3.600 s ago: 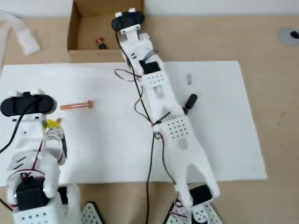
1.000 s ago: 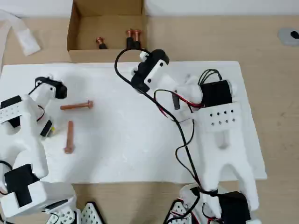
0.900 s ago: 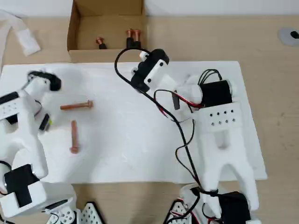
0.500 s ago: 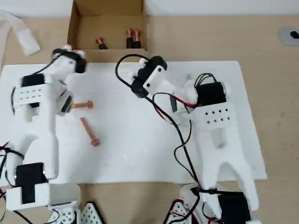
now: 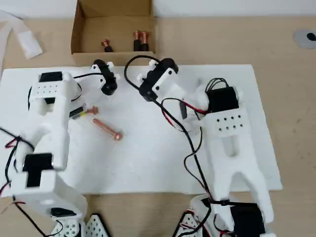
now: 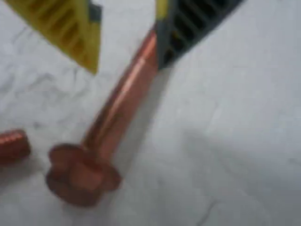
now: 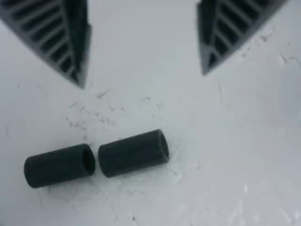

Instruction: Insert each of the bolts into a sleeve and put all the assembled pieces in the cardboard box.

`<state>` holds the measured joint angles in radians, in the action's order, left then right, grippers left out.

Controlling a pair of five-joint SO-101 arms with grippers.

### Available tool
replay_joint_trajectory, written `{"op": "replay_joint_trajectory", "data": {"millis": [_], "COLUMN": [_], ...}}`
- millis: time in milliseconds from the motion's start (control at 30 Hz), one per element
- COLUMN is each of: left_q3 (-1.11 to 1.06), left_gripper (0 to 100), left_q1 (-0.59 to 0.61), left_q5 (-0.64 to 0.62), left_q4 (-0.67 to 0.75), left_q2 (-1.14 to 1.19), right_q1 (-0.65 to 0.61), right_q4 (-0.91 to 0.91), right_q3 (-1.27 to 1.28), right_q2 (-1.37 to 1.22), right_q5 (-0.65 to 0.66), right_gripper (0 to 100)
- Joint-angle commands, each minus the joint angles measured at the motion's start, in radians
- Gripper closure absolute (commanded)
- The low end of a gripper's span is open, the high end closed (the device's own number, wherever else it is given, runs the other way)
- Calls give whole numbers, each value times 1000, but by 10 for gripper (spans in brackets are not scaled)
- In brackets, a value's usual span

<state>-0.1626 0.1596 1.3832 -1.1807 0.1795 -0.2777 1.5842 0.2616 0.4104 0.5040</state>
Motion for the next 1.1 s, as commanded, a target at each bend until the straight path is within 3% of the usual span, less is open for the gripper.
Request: {"op": "replay_joint_trajectory", "data": {"millis": [0,367,567,800,933,1067], "left_q3": [146,457,612,970,974,816], "left_gripper": [908,910,910,910,907,907], "left_q1": [-20,-110,-83,-72,-60,-51], "left_q5": [32,61,54,54,78,149], "left_q4": [3,-206,-273,-577,-574,-574], "left_q2": [87,401,430,430,420,387], "right_q1": [16,16,16,16,15,15], "right_q4": [-9,-15,-15,-41,-51,-51], "right_q3": [1,1,1,2,10,42], "right_q2": [39,35,35,35,35,35], "right_q5": [-29,-44,-44,-44,-44,-43], "right_gripper": [807,807,807,807,807,807]}}
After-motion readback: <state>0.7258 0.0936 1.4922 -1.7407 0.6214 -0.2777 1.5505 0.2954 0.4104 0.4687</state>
